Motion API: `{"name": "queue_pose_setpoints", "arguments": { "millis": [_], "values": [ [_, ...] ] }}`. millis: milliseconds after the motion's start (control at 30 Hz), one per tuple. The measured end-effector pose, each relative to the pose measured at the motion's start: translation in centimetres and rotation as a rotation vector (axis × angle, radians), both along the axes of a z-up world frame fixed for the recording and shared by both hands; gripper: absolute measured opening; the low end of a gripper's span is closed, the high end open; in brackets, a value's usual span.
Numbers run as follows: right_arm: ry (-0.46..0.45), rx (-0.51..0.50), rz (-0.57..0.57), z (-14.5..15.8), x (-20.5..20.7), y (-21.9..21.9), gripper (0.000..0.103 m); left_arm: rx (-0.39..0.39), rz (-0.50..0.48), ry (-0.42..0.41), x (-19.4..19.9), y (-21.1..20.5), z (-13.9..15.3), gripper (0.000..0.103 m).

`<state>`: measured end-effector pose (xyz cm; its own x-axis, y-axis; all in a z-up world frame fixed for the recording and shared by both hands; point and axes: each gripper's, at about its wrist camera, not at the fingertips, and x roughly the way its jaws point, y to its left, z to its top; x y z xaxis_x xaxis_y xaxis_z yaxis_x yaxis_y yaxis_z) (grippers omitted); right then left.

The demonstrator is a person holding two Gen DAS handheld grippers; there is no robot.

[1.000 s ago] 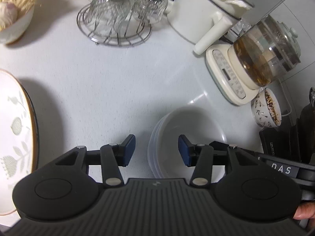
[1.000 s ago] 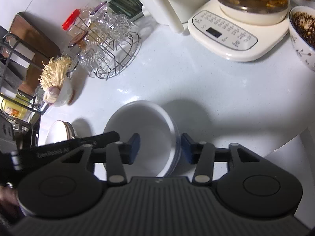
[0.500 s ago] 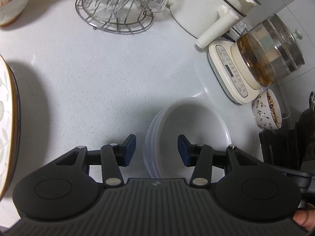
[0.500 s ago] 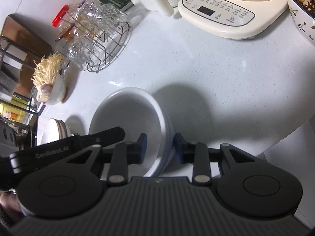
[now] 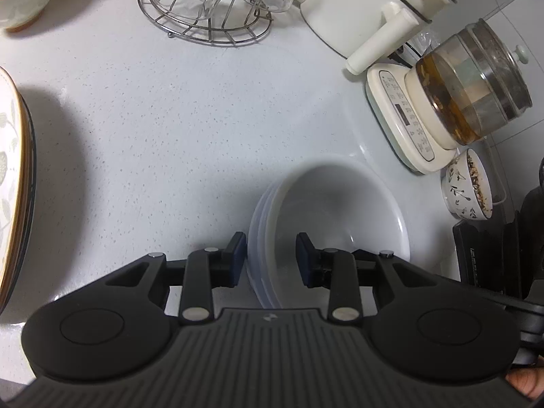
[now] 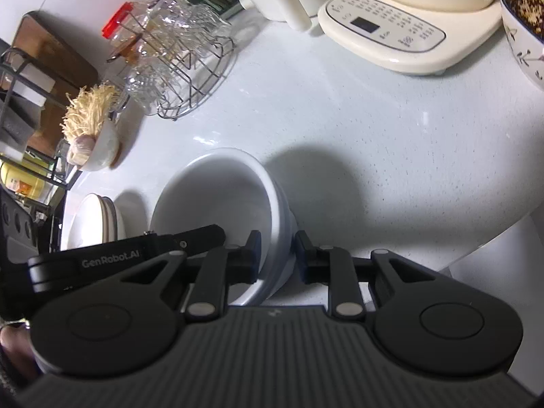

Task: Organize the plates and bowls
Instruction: 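Lift and carry the nested bowls over the white plate stack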

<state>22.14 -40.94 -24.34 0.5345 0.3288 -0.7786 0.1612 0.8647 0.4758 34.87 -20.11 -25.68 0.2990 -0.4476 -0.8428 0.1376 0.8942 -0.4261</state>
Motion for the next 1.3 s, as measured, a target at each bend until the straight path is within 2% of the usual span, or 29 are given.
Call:
{"name": "queue_pose_setpoints", "arguments": {
  "millis": [300, 500, 600, 833, 1033, 1300],
  "values": [
    [-0.041, -0.007, 0.010, 1.8, -1.4, 0.1, 0.024, 0.025, -0.005, -0.001, -1.7, -0.2, 2.2, 0.037],
    [-0.068, -0.019, -0.028, 4.1, -3.3, 0.3, 0.024, -0.018, -0.008, 0.008, -3.2, 0.1, 5.0, 0.037],
    [-0.077, -0.001, -0.061, 5.0, -4.6, 0.3, 0.024, -0.011, -0.042, 0.001, -4.1, -0.1, 6.3, 0.037],
    [-0.115, -0.045, -0.130, 7.4, -6.2, 1.3, 0.024, -0.011, -0.165, 0.000, -4.8, 0.0, 7.9, 0.037],
    [-0.169, -0.069, -0.168, 9.3, -7.0, 2.9, 0.024, -0.021, -0.205, -0.031, -4.6, 1.2, 9.7, 0.037],
    [-0.208, -0.069, -0.170, 10.9, -6.8, 5.3, 0.024, -0.049, -0.186, -0.106, -4.5, 4.5, 12.8, 0.037]
  ]
}}
